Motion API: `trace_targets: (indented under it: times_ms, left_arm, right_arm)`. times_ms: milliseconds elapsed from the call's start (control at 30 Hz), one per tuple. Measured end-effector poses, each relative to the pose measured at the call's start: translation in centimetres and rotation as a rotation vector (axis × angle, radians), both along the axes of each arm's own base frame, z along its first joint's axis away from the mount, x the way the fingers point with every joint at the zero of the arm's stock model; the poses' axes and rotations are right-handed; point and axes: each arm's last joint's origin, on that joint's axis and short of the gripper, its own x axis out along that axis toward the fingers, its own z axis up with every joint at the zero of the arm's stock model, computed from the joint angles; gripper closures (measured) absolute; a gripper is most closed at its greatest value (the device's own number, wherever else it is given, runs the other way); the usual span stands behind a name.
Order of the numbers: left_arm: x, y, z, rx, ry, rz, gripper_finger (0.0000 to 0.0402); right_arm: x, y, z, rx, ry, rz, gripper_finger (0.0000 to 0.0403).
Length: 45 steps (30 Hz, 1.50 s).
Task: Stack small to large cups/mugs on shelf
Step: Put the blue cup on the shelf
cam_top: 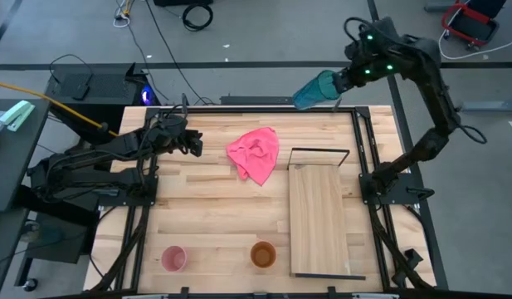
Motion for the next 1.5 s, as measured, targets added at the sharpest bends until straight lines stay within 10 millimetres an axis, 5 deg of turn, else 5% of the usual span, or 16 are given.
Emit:
trace_targets:
  times_ms: [700, 1133, 1500]
  left_arm:
    - [0.0, 0.0, 0.0, 0.001, 0.002, -0.001, 0.0294]
    - [0.0, 0.0, 0.0, 0.001, 0.005, -0.001, 0.0294]
    - [0.0, 0.0, 0.0, 0.001, 0.004, -0.001, 0.0294]
  right_arm:
    - [-4.5, 10.7, 3.1, 0.112, -0.285, 0.199, 0.0396]
    - [-2.4, 13.1, -4.3, 0.321, 0.007, 0.229, 0.0396]
    - [-0.9, 13.9, -7.3, 0.240, 0.162, 0.200, 0.0396]
